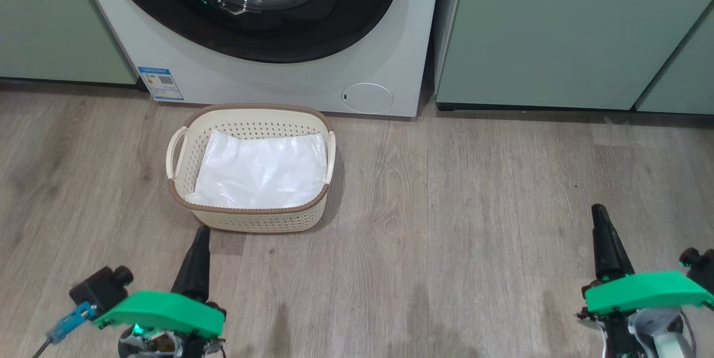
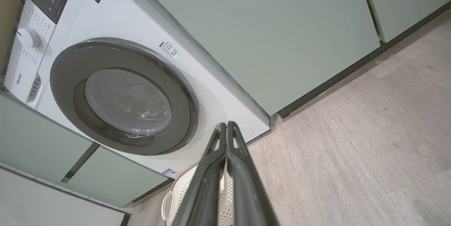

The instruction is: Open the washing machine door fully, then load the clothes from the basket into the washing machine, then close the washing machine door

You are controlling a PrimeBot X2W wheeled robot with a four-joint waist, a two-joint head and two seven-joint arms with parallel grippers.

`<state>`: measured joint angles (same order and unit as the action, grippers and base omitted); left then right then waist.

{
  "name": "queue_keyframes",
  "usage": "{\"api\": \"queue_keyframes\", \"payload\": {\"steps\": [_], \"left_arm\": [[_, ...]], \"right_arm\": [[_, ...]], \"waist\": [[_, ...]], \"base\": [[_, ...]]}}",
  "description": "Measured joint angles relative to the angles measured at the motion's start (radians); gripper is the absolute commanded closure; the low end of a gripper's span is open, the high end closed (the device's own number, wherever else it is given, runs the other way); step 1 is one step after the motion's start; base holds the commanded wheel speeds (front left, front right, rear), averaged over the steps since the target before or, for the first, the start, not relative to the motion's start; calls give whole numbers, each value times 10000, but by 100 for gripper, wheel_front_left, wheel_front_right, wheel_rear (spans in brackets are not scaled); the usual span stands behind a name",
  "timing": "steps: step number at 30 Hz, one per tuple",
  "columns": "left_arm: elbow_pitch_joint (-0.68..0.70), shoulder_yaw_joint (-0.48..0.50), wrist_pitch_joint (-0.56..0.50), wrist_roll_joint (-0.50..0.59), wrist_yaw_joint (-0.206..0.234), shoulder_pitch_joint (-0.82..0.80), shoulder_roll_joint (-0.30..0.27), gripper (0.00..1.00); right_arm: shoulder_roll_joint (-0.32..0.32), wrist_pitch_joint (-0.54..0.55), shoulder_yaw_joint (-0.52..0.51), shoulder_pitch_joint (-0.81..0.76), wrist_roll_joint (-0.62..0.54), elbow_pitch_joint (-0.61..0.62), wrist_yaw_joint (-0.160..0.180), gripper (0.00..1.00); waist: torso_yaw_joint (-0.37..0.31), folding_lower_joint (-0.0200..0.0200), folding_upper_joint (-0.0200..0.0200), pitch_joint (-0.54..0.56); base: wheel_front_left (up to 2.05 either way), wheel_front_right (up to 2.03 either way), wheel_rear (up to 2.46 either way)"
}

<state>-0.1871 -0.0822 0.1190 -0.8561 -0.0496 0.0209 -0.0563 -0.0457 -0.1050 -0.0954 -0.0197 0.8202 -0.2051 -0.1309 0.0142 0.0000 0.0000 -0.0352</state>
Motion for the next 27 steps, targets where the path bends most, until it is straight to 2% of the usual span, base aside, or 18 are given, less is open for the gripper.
{"api": "queue_keyframes", "payload": {"steps": [27], "left_arm": [[-313,453,-736,-2986,-278,-222,-23,100]], "right_arm": [[-2,752,-77,314,3005,-261,0,100]], "waist": [[-54,0,0,123]], "base": [[0,0,0]]}}
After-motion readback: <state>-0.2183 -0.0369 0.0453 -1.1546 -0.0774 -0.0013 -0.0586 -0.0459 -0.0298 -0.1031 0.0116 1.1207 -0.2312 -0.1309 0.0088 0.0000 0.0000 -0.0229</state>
